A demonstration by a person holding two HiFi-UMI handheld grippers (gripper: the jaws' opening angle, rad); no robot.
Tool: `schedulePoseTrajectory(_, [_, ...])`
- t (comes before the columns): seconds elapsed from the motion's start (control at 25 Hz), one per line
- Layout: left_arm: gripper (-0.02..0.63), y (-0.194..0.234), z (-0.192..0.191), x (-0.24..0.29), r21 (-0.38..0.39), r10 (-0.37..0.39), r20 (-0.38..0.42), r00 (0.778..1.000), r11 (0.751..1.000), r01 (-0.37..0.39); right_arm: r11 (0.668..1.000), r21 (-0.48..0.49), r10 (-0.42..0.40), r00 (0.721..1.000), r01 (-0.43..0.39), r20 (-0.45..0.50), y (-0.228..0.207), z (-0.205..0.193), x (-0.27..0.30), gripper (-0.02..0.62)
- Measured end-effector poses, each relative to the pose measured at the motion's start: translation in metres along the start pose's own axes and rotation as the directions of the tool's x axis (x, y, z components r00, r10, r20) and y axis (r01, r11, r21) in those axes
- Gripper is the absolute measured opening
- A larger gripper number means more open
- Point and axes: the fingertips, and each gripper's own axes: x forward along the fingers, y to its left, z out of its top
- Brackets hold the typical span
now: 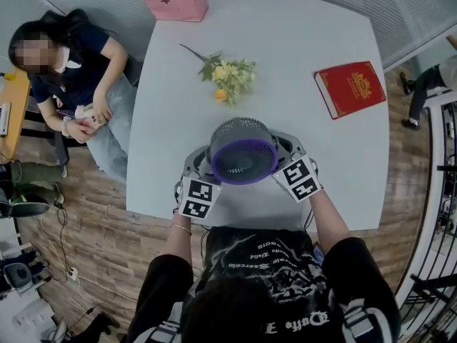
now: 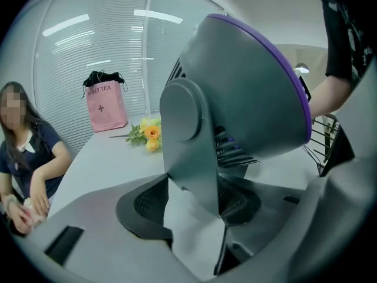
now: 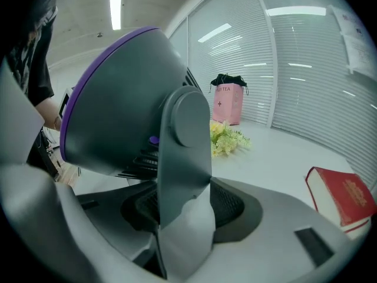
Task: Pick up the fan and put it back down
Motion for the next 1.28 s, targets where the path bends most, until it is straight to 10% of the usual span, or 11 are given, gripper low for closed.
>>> schedulePoseTrajectory(1.28, [0.236, -0.126, -0.030, -0.123, 0.117, -0.181, -0.025, 0.983, 0.976, 0.183, 0.977, 0.122, -0.172, 0.985, 0.173, -0.021, 0.124, -0.050, -0.150, 0.207])
